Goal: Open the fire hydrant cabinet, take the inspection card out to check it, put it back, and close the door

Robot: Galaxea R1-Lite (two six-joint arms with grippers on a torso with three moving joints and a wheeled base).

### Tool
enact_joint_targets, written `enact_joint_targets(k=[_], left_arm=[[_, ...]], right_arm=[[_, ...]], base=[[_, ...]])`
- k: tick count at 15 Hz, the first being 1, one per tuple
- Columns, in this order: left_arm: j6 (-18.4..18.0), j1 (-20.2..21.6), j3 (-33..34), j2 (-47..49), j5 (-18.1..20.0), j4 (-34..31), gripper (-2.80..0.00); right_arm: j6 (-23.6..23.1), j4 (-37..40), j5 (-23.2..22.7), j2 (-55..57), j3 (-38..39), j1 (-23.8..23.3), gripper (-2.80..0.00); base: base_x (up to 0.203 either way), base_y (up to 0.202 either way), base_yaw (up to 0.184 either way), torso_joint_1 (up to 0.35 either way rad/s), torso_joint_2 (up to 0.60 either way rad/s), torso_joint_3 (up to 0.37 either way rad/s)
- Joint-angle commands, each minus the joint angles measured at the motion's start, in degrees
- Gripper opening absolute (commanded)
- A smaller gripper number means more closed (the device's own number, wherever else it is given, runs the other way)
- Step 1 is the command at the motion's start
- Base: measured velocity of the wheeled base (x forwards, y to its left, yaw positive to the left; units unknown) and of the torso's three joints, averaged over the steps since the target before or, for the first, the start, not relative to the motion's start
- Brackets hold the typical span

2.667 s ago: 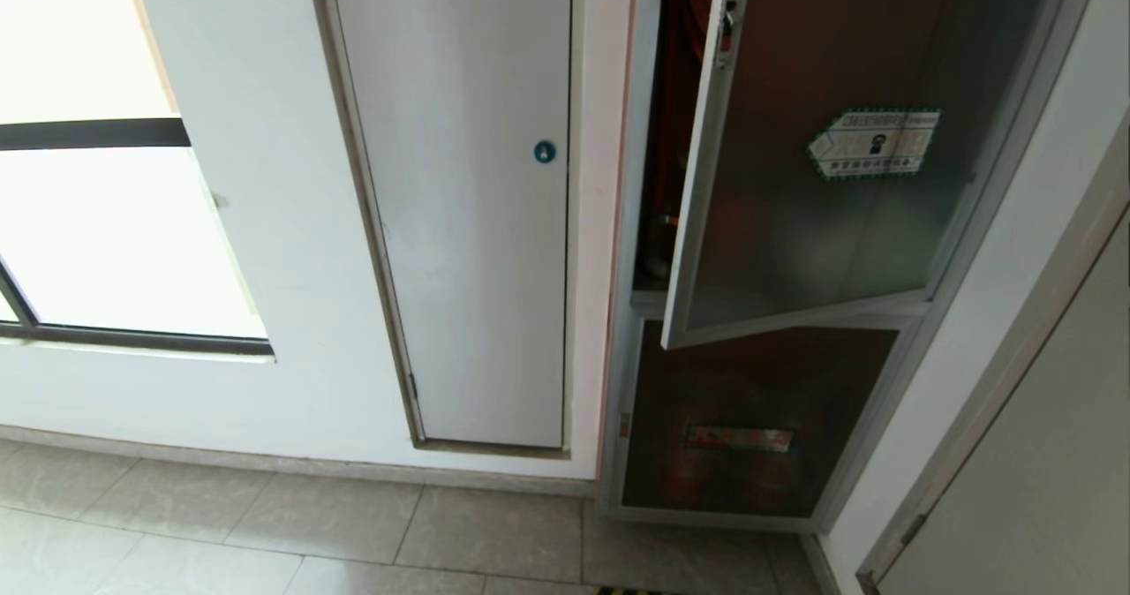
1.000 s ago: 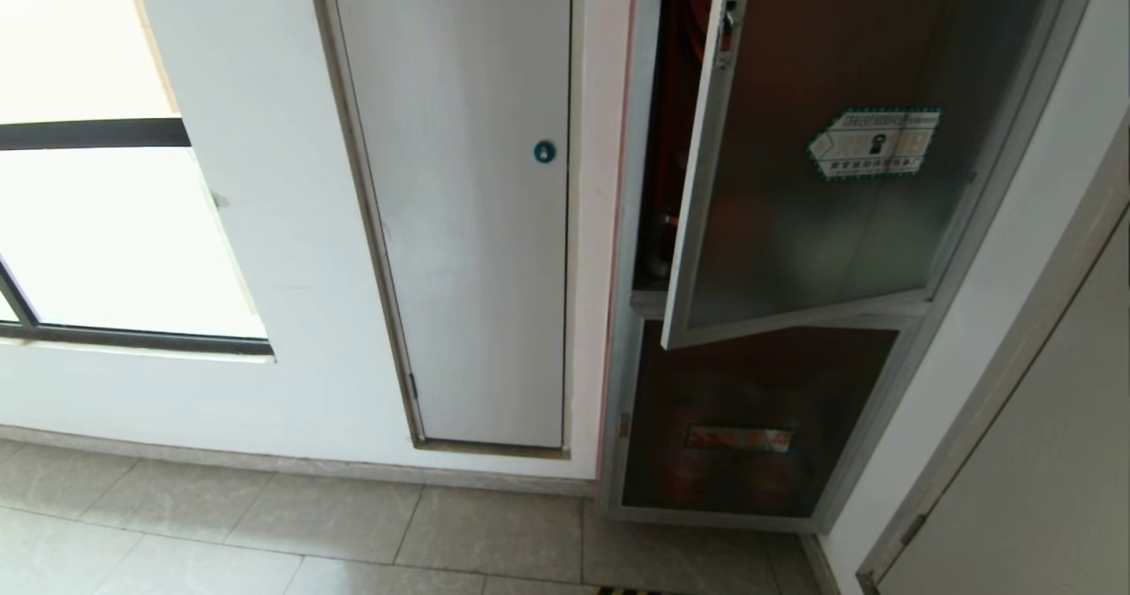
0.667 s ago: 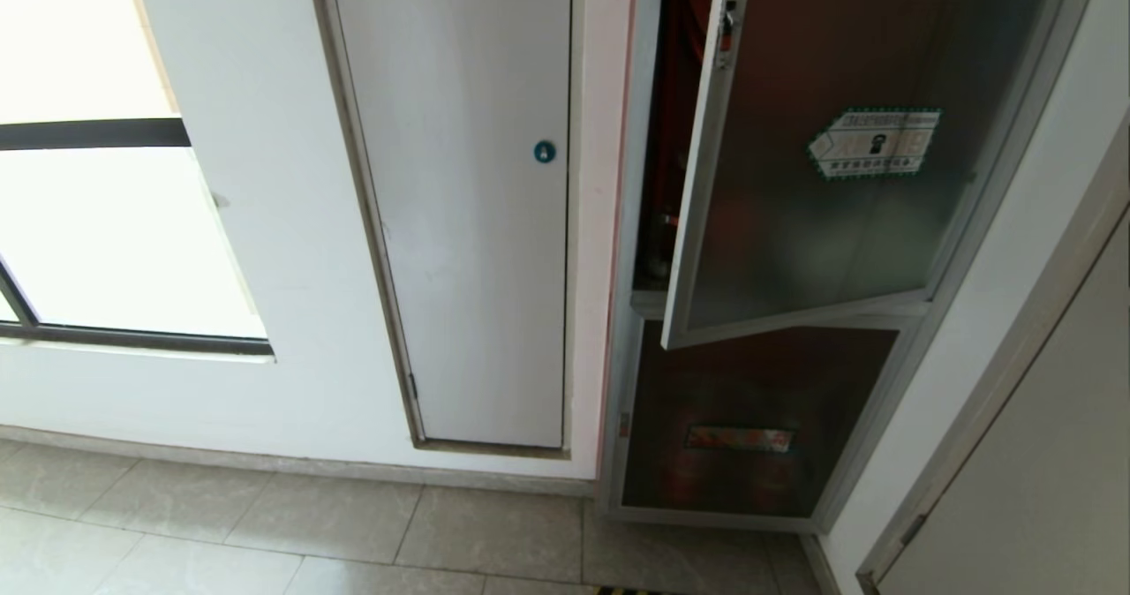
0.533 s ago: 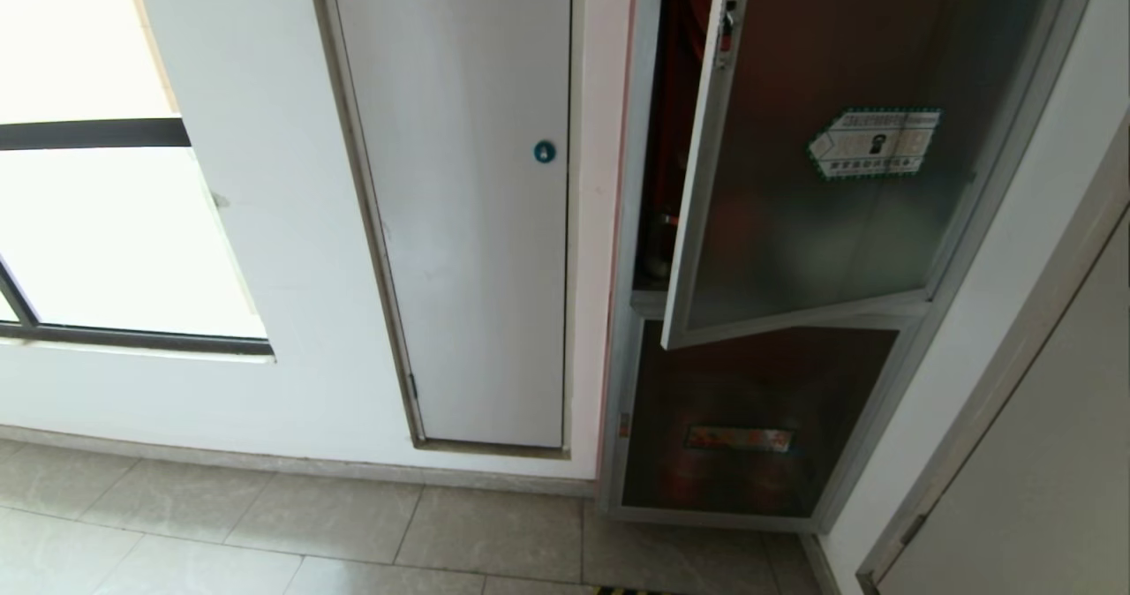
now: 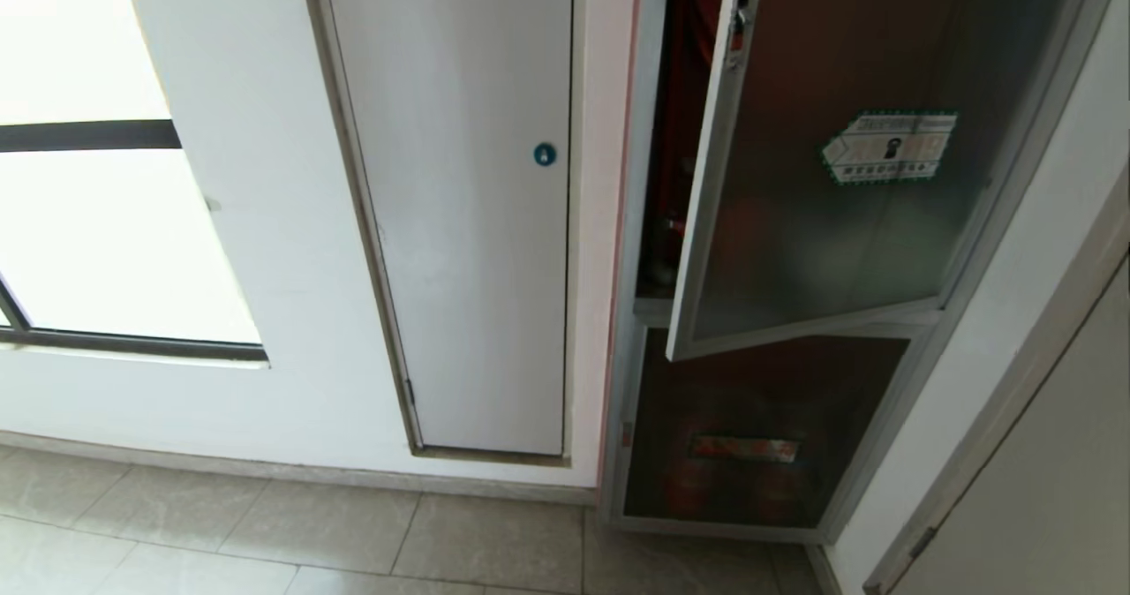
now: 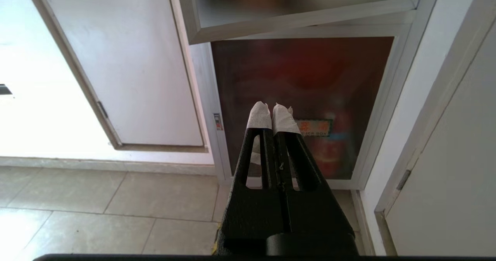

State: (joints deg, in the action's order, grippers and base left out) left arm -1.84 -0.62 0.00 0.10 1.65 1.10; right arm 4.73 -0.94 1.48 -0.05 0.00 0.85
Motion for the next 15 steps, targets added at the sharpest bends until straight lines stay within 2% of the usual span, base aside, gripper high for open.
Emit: enact_joint_targets(k=[1,15], left_arm=[[0.00,0.01,0.70,-0.01,0.02,0.05,-2.80],[0.00,0.01,0.70,-0.01,0.02,0.05,-2.80]], right_arm=[[0.02,-0.03,0.01,0.13,0.18,0.03,-2.80],[0.02,-0.03,0.01,0.06,0.18,0.10,-2.80]], base=[[0.197,0.000,-0.001,0.020,0.01,-0.007],[0.196,0.000,0.000,0.004,0.00,0.003]])
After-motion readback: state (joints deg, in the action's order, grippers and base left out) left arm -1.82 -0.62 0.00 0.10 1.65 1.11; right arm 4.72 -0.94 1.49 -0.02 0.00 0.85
